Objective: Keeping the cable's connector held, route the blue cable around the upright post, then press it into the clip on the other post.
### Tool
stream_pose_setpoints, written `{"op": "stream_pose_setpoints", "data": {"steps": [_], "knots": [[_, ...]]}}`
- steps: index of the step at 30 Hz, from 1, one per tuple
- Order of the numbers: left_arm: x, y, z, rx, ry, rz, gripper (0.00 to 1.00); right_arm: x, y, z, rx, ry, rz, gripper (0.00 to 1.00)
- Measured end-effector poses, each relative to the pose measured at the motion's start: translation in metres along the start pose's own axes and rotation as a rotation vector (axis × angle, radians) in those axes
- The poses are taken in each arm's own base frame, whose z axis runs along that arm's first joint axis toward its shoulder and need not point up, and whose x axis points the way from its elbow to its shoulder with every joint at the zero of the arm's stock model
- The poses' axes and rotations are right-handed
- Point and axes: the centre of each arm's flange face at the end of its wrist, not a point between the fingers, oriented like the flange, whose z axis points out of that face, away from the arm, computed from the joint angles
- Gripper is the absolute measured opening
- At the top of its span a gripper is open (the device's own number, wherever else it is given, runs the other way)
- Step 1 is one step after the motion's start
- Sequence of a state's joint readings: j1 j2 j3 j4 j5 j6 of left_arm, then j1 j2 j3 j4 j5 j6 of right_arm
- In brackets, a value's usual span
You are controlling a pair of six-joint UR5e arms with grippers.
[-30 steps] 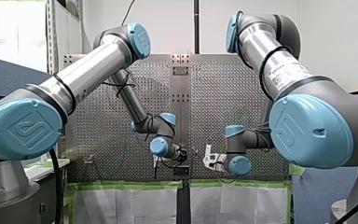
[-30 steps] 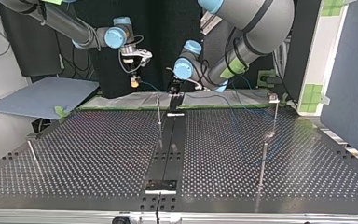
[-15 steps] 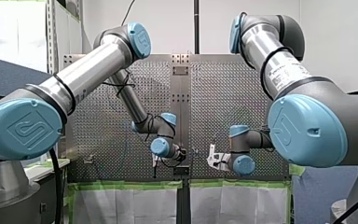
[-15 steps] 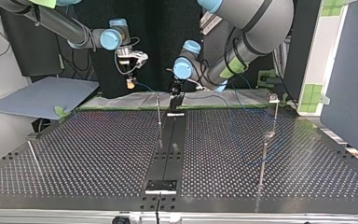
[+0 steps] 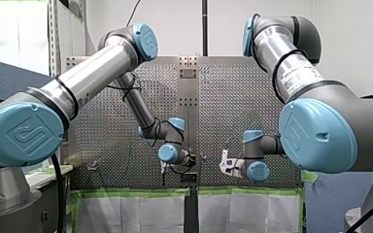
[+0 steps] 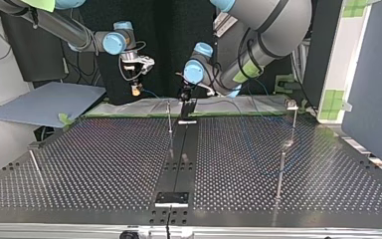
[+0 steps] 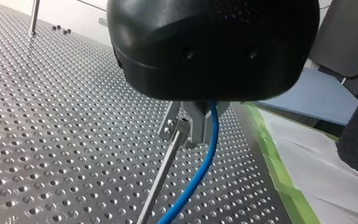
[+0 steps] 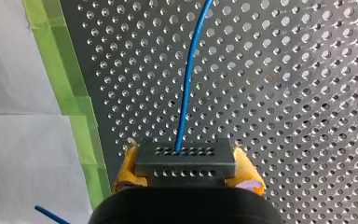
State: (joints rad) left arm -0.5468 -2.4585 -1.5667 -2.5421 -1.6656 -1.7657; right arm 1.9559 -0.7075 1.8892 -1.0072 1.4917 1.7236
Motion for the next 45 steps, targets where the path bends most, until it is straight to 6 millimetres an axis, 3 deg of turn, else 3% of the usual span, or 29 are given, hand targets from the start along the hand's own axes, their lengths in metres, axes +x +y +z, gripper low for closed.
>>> {"op": "stream_pose_setpoints", "data": {"steps": [5, 14, 21, 45], "knots": [[0.002, -0.002, 0.002, 0.009, -0.015, -0.031, 0.00, 0.000, 0.002, 0.000, 0.000, -0.001, 0.003, 0.00], [0.031, 0.008, 0.007, -0.013, -0.007, -0.033, 0.00, -0.006, 0.005, 0.000, 0.003, -0.014, 0.006, 0.00], [0.030, 0.013, 0.010, -0.024, -0.023, -0.049, 0.00, -0.014, 0.010, 0.001, -0.001, -0.028, 0.010, 0.00], [0.022, 0.023, 0.021, 0.042, -0.065, -0.169, 0.00, -0.001, 0.028, 0.020, -0.035, -0.037, 0.022, 0.00]]}}
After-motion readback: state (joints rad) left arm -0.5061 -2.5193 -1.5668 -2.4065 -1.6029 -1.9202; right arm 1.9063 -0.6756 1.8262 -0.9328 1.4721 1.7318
